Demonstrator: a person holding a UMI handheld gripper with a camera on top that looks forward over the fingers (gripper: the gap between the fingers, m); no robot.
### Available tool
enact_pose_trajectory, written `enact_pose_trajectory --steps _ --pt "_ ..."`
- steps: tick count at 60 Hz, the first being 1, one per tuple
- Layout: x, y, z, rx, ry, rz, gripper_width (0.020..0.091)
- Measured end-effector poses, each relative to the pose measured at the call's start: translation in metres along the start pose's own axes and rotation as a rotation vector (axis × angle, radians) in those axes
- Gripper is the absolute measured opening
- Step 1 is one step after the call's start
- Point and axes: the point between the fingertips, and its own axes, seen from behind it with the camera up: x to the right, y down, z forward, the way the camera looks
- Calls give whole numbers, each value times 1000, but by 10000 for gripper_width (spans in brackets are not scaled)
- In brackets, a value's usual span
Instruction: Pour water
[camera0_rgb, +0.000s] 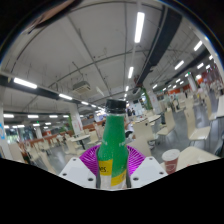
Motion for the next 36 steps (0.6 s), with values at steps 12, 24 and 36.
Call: enact_pose_trajectory --steps 12,24,36 --pt "75 108 -9 -134 77 -329 333" --pt "92 174 -14 -223 74 -375 333" --pt "96 176 -14 -172 86 -360 335"
